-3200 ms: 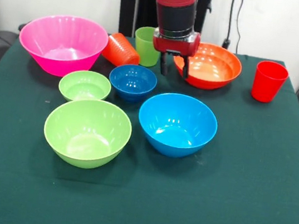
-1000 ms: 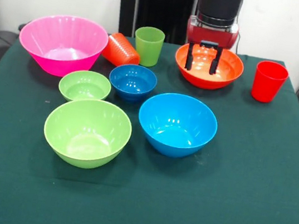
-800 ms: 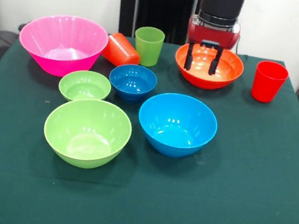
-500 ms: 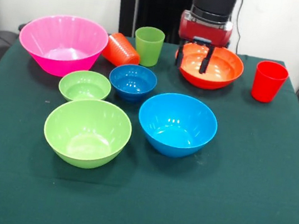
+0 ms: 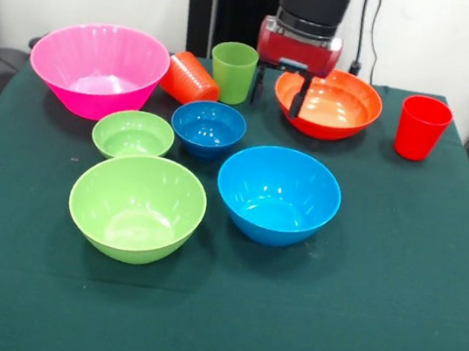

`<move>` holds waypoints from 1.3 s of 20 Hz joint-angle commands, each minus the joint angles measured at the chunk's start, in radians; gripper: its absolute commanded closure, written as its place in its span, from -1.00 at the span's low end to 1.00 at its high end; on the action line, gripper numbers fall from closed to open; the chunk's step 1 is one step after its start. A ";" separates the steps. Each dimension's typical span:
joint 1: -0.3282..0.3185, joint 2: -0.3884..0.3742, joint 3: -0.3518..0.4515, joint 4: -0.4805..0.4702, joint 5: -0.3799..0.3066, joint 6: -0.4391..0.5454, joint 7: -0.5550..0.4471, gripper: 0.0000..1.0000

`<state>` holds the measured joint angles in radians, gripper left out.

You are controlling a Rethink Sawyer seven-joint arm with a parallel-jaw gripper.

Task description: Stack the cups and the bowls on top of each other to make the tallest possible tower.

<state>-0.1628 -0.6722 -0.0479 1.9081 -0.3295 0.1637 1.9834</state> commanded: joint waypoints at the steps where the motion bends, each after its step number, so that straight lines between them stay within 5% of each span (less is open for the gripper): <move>1: -0.058 0.102 0.063 -0.104 -0.093 0.025 -0.041 -1.00; 14: -0.071 0.154 0.066 -0.146 -0.157 0.007 -0.027 -1.00; 22: -0.203 0.248 0.204 -0.156 -0.142 0.064 -0.076 -1.00; 26: -0.200 0.242 0.210 -0.155 -0.143 0.074 -0.066 -1.00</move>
<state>-0.3470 -0.4946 0.0187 1.8173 -0.4215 0.1635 1.9834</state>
